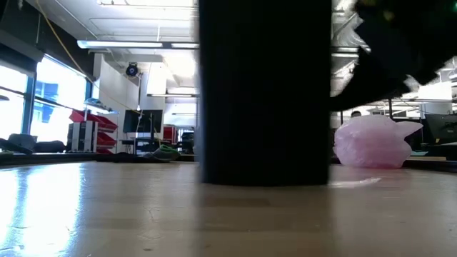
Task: Place trash/remove bag and relplace
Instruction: Remove the blue trash bag from the trash bin
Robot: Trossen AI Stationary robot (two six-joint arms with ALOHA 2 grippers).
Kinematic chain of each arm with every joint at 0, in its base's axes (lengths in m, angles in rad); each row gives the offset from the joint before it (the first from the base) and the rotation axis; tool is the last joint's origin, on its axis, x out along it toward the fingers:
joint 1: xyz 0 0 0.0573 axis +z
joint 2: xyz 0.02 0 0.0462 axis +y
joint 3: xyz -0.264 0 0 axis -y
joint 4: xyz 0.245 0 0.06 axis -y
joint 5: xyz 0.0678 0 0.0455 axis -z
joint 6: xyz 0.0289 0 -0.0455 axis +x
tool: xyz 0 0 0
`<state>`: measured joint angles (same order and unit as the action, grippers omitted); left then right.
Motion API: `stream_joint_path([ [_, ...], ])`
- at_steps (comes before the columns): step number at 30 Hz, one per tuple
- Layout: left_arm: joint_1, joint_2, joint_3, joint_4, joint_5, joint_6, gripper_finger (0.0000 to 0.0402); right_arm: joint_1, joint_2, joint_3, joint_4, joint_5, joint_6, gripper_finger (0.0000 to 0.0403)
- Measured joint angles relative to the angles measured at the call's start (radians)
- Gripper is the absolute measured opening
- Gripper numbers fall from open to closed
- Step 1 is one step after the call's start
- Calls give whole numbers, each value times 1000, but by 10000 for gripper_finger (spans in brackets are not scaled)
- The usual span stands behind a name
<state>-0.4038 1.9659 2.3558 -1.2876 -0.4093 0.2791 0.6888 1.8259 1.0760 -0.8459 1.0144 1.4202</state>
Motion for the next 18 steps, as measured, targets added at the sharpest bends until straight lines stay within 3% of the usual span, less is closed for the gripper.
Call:
stream_joint_path([
  [6, 11, 0, 0, -7, -35, 30, 0, -52, 0, 2, 460, -4, -400, 96],
  [13, 11, -3, 0, -158, -150, 55, 0, -97, 0, 2, 700, -13, -594, 90],
  [18, 7, -6, 0, -252, -202, 29, 0, -119, 14, 2, 911, -78, -736, 87],
])
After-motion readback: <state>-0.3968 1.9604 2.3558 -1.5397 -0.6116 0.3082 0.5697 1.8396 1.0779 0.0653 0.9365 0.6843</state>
